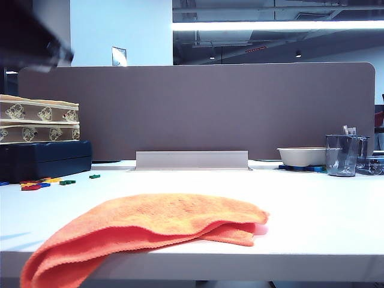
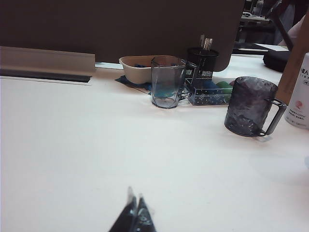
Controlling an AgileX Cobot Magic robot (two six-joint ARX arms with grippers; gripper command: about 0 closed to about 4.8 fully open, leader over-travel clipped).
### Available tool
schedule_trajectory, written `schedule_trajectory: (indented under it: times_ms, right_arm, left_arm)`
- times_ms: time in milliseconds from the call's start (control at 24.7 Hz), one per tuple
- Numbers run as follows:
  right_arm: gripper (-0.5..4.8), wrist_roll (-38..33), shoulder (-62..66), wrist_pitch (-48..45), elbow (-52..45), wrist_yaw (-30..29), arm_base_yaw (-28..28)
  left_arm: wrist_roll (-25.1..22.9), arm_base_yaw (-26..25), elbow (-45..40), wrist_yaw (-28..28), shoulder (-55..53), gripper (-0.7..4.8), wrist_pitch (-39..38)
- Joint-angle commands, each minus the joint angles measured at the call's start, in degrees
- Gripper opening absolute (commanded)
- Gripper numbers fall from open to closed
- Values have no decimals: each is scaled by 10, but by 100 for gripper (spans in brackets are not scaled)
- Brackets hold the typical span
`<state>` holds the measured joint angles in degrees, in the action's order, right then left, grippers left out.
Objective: Use an orange cloth to wipe the letter magnets on the table away for a distance.
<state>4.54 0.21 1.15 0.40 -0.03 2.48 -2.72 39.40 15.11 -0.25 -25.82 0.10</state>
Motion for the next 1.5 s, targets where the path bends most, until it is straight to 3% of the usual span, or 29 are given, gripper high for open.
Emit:
schedule_trajectory:
  times_ms: [41,284,892,1095,1501]
  right_arm:
    - [-5,-1,-2,-7,-4,1,0]
    - [-5,-1,-2,-8,-4,1,0]
    - [-5,-1,-2,-7,-4,1,0]
    - [-5,-1,-2,-7,-4,1,0]
    - [-5,-1,-2,-8,-4,1,0]
  left_arm:
    - [2,-1,-25,-2,27,161,4]
    - [2,-4,-79,-39,81,160,5]
    - [2,-72,-149,-52,109,160,82]
    - [2,-81,-149,-51,109,160,77]
    - [2,-146,-149,-51,109,144,85]
